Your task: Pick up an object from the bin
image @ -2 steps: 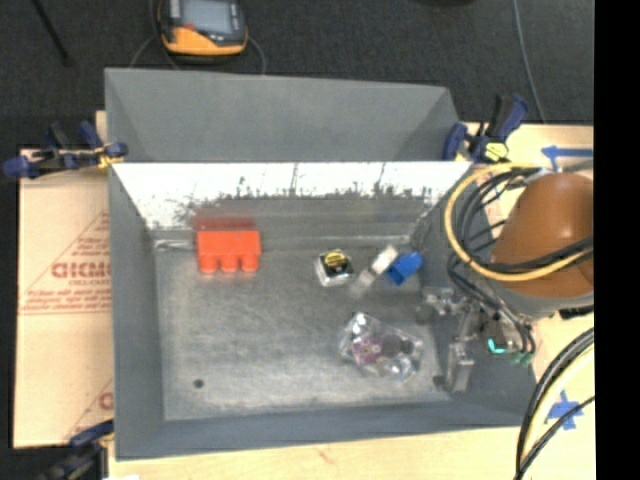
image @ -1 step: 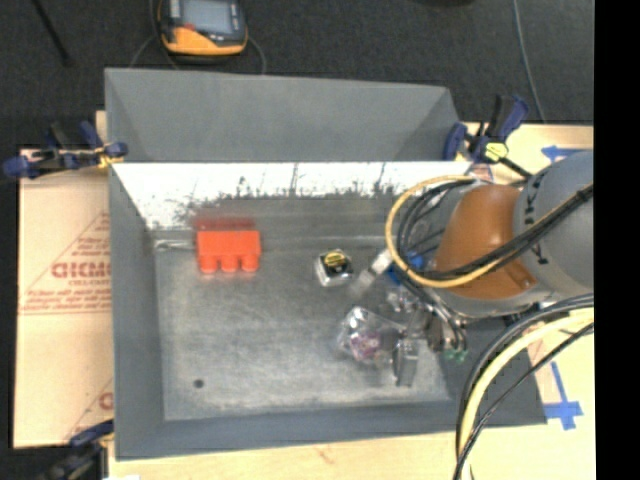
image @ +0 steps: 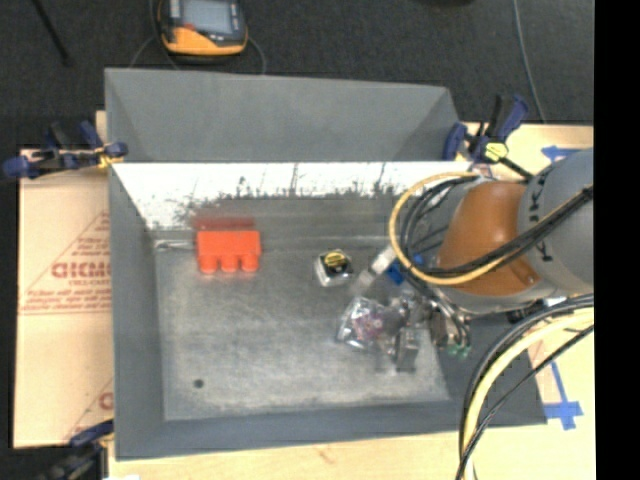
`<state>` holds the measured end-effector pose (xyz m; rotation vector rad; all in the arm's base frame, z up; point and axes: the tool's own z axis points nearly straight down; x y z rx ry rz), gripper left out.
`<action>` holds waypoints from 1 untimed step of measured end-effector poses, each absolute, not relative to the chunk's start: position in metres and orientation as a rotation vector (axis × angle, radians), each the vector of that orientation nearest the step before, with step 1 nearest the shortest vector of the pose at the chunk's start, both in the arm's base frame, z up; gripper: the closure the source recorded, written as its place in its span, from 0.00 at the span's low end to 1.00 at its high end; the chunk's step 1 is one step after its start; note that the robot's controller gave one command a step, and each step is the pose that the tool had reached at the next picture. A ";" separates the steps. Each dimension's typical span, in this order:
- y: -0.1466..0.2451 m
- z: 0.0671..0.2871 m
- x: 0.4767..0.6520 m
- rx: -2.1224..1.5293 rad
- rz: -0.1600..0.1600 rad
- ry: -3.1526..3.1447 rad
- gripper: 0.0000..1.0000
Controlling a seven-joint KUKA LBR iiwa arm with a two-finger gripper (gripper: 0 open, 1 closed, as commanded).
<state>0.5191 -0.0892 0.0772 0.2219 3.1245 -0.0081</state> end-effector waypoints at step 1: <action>-0.120 0.237 0.554 0.190 -0.004 3.125 1.00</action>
Offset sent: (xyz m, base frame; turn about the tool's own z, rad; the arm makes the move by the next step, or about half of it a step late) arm 0.0325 -0.0287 0.1550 -0.0216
